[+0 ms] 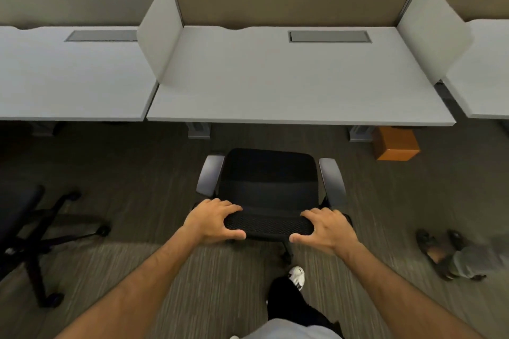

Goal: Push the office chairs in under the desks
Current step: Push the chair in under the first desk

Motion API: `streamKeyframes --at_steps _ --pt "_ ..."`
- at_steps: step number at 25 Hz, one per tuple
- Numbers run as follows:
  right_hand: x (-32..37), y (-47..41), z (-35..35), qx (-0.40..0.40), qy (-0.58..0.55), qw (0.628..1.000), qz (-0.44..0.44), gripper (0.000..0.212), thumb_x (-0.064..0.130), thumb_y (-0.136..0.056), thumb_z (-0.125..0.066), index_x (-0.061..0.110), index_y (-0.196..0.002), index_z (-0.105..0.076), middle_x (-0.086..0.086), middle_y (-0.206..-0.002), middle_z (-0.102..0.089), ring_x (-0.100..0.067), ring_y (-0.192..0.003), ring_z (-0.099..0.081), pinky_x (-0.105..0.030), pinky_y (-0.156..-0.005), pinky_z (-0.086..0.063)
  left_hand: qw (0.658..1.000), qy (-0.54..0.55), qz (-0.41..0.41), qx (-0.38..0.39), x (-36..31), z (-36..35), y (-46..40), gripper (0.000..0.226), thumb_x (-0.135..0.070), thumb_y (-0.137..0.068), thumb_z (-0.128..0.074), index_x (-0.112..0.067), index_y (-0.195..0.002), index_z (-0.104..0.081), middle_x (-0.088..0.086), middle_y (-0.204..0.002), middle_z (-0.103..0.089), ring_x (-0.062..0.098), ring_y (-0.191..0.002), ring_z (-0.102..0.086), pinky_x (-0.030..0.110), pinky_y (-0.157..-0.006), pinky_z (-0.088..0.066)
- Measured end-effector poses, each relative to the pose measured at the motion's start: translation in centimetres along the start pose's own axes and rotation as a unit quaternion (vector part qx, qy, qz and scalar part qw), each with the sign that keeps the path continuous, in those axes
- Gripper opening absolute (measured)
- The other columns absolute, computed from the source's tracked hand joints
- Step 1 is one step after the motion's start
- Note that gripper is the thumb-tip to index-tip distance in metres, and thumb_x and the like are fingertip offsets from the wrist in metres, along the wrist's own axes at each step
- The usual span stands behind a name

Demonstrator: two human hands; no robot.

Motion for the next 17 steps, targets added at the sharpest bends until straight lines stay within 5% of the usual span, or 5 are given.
streamKeyframes --at_steps 17 --pt "-11.0 -10.0 4.8 0.029 0.004 0.999 0.036 0.11 0.105 -0.068 -0.016 0.031 -0.14 -0.053 0.009 -0.133 -0.061 -0.016 -0.117 -0.055 -0.041 -0.098 -0.041 0.999 0.032 0.034 0.003 -2.7 4.2 -13.0 0.1 -0.102 -0.072 -0.025 -0.041 -0.148 -0.041 -0.013 -0.143 -0.055 0.012 -0.125 -0.049 0.039 -0.106 -0.036"
Point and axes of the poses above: each hand's wrist, its own y-axis away from the middle knuckle, its own z-axis out of the back of the hand, x = y × z, the point moved 10 cm from there along -y, towards the middle knuckle
